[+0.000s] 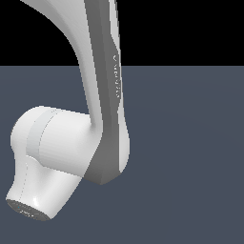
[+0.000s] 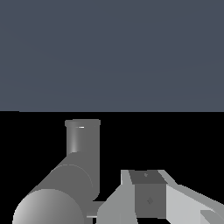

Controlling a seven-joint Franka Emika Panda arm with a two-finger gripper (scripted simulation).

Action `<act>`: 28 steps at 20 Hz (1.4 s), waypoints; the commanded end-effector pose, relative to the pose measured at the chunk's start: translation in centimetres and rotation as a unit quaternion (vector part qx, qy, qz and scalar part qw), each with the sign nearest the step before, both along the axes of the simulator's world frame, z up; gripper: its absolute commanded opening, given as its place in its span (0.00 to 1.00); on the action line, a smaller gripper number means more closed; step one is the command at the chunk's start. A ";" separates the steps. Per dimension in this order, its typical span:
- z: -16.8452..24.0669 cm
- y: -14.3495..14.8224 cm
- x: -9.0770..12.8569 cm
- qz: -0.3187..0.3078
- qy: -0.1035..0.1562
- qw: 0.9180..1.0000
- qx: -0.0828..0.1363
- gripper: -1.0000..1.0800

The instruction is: Turn on the faucet by rotating a designated handle.

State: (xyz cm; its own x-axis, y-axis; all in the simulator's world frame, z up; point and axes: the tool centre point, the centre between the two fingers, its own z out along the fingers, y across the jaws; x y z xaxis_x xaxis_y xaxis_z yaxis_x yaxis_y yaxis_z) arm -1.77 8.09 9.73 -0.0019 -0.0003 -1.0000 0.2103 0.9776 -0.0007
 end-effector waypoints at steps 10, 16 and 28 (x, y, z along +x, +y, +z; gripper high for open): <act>2.6 -0.7 -0.1 -0.002 0.003 1.000 0.000 0.00; 4.7 -1.3 -0.3 0.000 0.000 1.000 0.000 0.00; 5.4 -4.2 -0.9 -0.002 0.008 1.000 0.000 0.00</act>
